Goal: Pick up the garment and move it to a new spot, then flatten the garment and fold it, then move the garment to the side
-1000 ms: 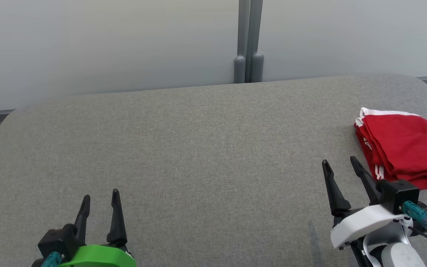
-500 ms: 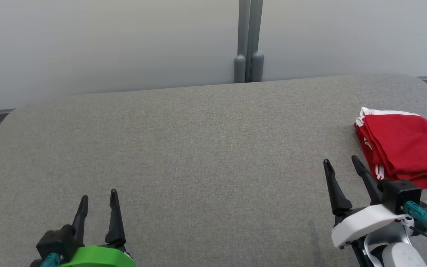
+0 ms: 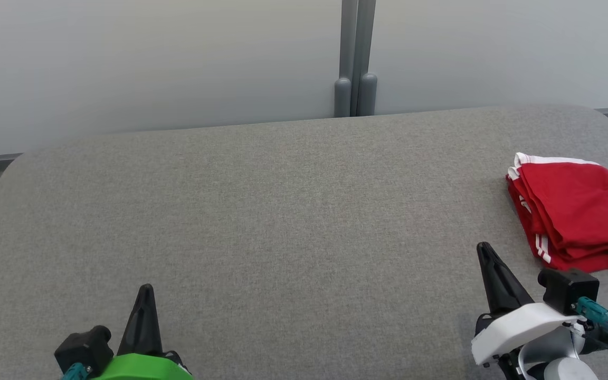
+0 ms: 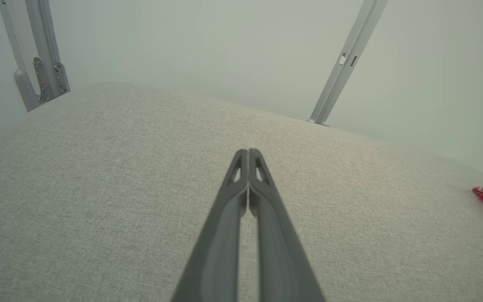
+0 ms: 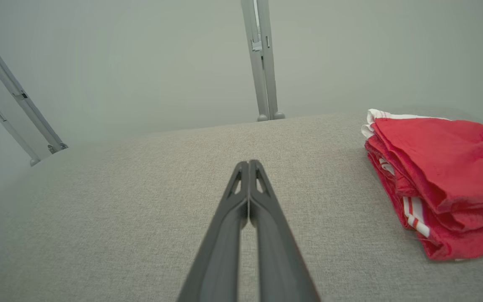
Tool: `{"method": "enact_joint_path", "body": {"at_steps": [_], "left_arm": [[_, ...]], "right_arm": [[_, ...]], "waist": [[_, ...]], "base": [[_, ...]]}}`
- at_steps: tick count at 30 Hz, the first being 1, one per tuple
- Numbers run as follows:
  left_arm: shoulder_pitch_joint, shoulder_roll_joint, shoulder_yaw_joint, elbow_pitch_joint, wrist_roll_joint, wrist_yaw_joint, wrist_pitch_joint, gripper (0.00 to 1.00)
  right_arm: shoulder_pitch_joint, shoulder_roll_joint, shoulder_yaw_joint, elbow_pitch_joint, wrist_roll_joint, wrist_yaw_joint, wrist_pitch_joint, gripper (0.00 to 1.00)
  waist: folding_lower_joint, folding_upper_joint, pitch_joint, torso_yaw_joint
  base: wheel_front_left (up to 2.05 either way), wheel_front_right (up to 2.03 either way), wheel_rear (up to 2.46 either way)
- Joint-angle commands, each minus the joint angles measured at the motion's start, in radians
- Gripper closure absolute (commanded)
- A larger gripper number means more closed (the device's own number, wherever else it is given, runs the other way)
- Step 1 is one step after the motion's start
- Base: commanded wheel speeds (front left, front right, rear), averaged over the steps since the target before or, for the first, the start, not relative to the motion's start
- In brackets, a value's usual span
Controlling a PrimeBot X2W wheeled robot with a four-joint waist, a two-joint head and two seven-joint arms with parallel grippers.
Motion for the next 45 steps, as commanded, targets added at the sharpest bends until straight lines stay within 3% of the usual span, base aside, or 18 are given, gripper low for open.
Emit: {"method": "enact_joint_path", "body": {"at_steps": [1, 22, 45], "left_arm": [[-0.012, -0.001, 0.022, -0.011, -0.048, -0.016, 0.011, 1.00], [-0.045, -0.047, 0.123, 0.020, -0.321, -0.108, 0.096, 1.00], [-0.068, -0.090, 0.213, 0.036, -0.552, -0.187, 0.174, 1.00]], "right_arm": [[-0.014, -0.006, -0.004, -0.012, 0.067, 0.000, 0.003, 1.00], [-0.027, -0.023, -0.027, 0.020, 0.451, 0.000, 0.032, 1.00], [-0.037, -0.030, -0.055, 0.048, 0.772, 0.000, 0.064, 1.00]], "waist": [[0.0000, 0.0000, 0.001, 0.000], [0.0000, 0.0000, 0.008, 0.000], [0.0000, 0.0000, 0.016, -0.001]], "base": [[0.00, 0.00, 0.00], [0.00, 0.00, 0.00], [0.00, 0.00, 0.00]]}}
